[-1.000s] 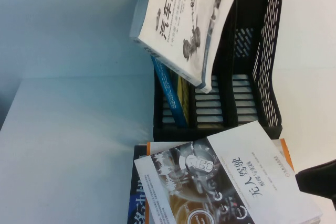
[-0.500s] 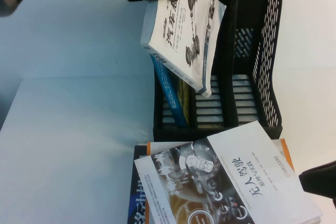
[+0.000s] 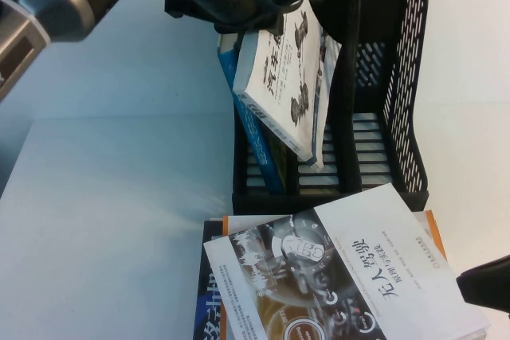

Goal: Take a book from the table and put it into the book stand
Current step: Place the book on the book shelf

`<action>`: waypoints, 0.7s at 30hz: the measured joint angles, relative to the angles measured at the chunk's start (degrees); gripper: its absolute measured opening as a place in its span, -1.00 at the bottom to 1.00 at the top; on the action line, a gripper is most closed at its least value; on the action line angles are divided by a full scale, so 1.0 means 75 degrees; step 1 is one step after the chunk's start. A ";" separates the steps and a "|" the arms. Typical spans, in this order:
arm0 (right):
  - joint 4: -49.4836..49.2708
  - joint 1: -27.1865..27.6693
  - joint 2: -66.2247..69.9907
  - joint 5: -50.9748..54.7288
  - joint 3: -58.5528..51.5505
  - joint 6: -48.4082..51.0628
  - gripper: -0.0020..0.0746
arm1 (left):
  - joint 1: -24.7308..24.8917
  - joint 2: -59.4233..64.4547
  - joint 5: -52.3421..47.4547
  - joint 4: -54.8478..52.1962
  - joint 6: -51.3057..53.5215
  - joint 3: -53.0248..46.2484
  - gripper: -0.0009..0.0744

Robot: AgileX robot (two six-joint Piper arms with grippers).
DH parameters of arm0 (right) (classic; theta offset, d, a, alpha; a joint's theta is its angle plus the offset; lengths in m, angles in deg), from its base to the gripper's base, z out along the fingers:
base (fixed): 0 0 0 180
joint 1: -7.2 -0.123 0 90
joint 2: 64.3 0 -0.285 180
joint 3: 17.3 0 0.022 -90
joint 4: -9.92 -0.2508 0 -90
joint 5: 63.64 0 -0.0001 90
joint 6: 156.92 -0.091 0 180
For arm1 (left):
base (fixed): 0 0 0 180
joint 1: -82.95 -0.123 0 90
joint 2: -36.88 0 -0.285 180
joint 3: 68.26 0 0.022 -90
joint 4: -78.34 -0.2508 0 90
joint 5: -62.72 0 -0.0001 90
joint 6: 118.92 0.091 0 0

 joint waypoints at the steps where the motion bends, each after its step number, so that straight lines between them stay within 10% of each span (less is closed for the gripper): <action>1: 0.0004 0.0000 0.0000 0.0006 0.0000 0.0000 -0.95 | 0.0000 -0.0002 0.0036 0.0000 -0.0014 0.0000 -0.66; 11: 0.0166 0.0000 0.0000 0.0018 0.0000 0.0000 -0.95 | 0.0000 -0.0137 0.0663 -0.0063 0.0185 0.0084 0.15; 21: 0.1625 0.0000 -0.0660 -0.0401 0.0350 -0.0543 -0.95 | -0.0016 -0.0665 -0.0755 -0.0063 0.1886 0.0084 -0.90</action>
